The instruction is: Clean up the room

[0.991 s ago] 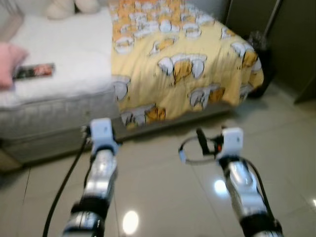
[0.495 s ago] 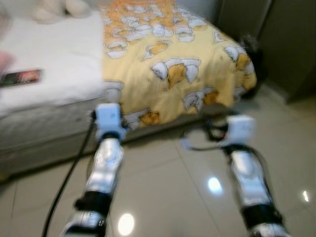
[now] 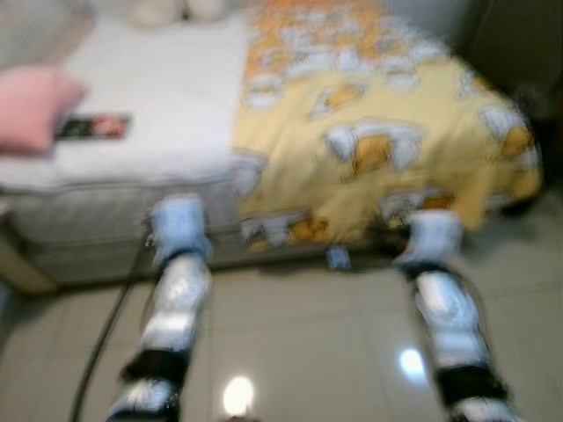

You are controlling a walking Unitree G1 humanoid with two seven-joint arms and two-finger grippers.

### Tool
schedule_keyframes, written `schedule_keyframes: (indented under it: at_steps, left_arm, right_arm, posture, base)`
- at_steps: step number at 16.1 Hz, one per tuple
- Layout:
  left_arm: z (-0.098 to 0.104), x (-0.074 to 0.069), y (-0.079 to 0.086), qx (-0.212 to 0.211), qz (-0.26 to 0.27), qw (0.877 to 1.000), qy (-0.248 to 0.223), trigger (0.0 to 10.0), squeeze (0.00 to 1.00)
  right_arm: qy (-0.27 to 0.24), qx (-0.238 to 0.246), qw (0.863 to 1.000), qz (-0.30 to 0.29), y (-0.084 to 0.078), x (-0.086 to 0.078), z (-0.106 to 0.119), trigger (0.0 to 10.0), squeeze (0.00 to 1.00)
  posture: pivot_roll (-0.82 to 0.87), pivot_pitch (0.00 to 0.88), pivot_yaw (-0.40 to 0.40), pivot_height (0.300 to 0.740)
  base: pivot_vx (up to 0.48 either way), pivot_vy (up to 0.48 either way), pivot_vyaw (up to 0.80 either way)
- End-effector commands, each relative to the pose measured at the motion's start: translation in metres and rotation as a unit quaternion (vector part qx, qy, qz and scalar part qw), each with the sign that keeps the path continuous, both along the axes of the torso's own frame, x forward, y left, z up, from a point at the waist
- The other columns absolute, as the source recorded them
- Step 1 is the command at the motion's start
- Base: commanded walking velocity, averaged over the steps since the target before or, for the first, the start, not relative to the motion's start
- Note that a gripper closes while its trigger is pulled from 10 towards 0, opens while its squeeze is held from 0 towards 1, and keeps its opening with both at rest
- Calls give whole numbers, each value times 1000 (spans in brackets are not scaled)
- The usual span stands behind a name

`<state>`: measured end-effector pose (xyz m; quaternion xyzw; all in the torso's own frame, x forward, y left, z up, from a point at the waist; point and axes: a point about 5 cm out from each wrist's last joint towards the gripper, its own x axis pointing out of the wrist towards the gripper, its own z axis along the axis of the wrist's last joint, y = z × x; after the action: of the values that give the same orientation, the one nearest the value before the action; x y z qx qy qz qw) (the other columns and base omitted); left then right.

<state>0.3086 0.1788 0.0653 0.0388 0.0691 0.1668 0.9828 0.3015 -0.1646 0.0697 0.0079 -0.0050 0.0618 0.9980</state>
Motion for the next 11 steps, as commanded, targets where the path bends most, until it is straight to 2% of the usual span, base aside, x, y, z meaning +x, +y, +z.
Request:
schedule_keyframes:
  at_steps: [1,5,7,10,11]
  left_arm:
    - [3,3,-6,-8,-1,1000,-5,10000,1000]
    - [4,3,-9,5,-7,1000,-5,10000,1000]
    - [-3,2,-9,-6,-12,1000,18,10000,1000]
    - [-4,6,-15,12,-32,999,35,10000,1000]
    - [-3,6,-15,23,-33,999,33,10000,27]
  right_arm:
    - [8,-5,1000,-15,-11,-2,-2,10000,0]
    - [14,4,1000,-15,-12,0,-3,10000,0]
    - [24,11,999,-22,-15,-1,-7,10000,0]
    - [27,16,999,-17,-10,-2,-9,10000,0]
    - [28,17,999,-13,-8,-2,-10,10000,0]
  posture:
    - [-127,0,51,740]
    - [-132,0,52,740]
    - [-130,0,56,740]
    - [-128,0,61,740]
    - [-128,0,62,740]
  base:
    - [0,0,706]
    - [0,0,705]
    - [0,0,700]
    - [0,-480,683]
    - [0,-480,663]
